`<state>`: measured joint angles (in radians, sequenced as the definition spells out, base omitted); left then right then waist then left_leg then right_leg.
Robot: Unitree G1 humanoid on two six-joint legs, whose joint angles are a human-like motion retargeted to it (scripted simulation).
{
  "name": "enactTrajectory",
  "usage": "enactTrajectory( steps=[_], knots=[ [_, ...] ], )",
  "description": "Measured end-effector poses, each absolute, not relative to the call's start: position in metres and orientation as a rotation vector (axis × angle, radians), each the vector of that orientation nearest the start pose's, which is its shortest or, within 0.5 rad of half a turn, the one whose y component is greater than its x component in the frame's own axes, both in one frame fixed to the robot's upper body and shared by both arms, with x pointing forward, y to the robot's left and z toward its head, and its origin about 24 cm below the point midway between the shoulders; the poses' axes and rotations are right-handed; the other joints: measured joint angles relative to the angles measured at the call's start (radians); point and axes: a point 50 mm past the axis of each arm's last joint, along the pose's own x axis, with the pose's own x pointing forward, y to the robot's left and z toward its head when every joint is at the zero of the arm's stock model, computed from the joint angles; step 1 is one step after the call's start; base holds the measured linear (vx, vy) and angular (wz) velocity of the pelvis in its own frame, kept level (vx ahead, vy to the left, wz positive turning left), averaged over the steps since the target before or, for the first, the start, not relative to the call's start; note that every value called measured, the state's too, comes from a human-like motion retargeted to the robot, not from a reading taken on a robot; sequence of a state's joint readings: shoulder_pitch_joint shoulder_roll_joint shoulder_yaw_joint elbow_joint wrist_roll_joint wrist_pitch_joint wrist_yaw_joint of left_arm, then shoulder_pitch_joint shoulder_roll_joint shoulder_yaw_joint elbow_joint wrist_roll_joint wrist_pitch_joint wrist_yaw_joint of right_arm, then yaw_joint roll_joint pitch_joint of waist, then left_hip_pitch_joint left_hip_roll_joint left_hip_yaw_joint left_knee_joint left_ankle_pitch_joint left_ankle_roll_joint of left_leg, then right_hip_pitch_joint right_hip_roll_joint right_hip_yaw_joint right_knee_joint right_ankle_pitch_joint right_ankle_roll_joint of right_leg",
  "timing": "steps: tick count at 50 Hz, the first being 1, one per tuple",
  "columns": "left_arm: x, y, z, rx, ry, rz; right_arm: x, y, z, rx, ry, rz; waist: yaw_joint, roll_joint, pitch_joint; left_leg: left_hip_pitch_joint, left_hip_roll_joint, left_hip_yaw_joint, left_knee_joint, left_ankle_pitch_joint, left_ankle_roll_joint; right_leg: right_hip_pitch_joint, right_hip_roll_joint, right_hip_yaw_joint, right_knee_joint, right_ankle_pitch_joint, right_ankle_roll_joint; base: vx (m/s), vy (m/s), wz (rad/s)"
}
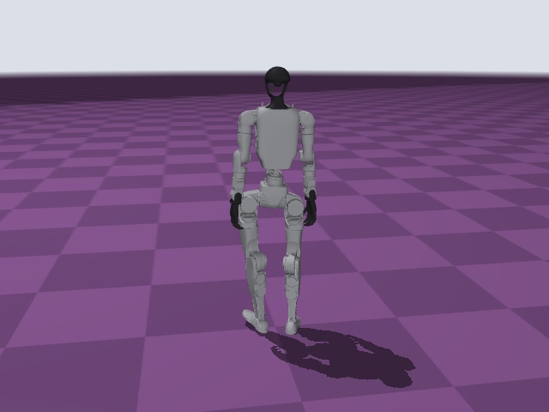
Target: Upper body actions
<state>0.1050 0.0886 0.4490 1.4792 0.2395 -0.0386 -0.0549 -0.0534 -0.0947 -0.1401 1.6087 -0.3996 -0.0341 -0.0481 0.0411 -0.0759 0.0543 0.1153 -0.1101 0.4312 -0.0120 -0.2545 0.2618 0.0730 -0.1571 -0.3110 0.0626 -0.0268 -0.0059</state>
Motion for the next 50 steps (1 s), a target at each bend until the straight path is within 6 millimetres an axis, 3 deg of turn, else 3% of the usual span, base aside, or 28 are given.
enactTrajectory(
  steps=[18,27,33,38,45,48,50],
  knots=[
    [-0.008,0.204,-0.179,-0.125,1.5,0.267,0.026,-0.188,-0.178,-0.357,1.515,0.126,0.001,-0.001,0.024,-0.039,0.023,-0.108,0.036,-0.046,0.0,-0.098,0.015,0.108,0.227,0.013,0.03,0.01,0.0,0.13],
    [-0.001,0.212,-0.177,-0.1,1.482,0.263,0.015,-0.191,-0.178,-0.321,1.543,0.086,-0.027,-0.021,0.035,-0.082,0.038,-0.245,0.089,-0.032,-0.032,-0.13,0.034,0.348,0.196,0.051,0.086,0.05,-0.14,1.09],
    [0.009,0.22,-0.176,-0.07,1.46,0.251,0.011,-0.194,-0.178,-0.341,1.556,0.091,-0.032,-0.049,0.091,-0.102,0.043,-0.346,0.136,-0.014,-0.076,-0.091,0.027,0.481,0.152,0.054,0.157,0.02,-0.28,1.5],
    [0.018,0.225,-0.175,-0.069,1.415,0.254,0.013,-0.196,-0.178,-0.37,1.539,0.126,0.031,-0.062,0.111,-0.144,0.06,-0.387,0.155,0.008,-0.128,-0.045,0.034,0.333,0.122,-0.008,0.095,-0.04,-0.25,1.2],
    [0.023,0.216,-0.176,-0.111,1.391,0.254,0.032,-0.211,-0.175,-0.435,1.475,0.11,0.039,-0.037,0.154,-0.215,0.035,-0.588,0.129,0.101,-0.18,0.026,0.041,0.104,0.073,-0.034,0.065,-0.12,-0.12,1.87],
    [0.017,0.211,-0.177,-0.107,1.416,0.241,0.032,-0.218,-0.173,-0.433,1.488,0.074,0.045,-0.049,0.16,-0.236,0.05,-0.443,0.119,0.049,-0.14,0.053,0.021,0.002,0.052,-0.045,0.058,-0.12,0.01,2.2],
    [0.014,0.207,-0.178,-0.109,1.427,0.25,0.032,-0.22,-0.173,-0.425,1.491,0.052,0.059,-0.054,0.169,-0.235,0.086,-0.268,0.1,-0.012,-0.152,0.077,0.014,-0.083,0.033,-0.055,0.051,-0.13,0.04,2.12]
  ],
)
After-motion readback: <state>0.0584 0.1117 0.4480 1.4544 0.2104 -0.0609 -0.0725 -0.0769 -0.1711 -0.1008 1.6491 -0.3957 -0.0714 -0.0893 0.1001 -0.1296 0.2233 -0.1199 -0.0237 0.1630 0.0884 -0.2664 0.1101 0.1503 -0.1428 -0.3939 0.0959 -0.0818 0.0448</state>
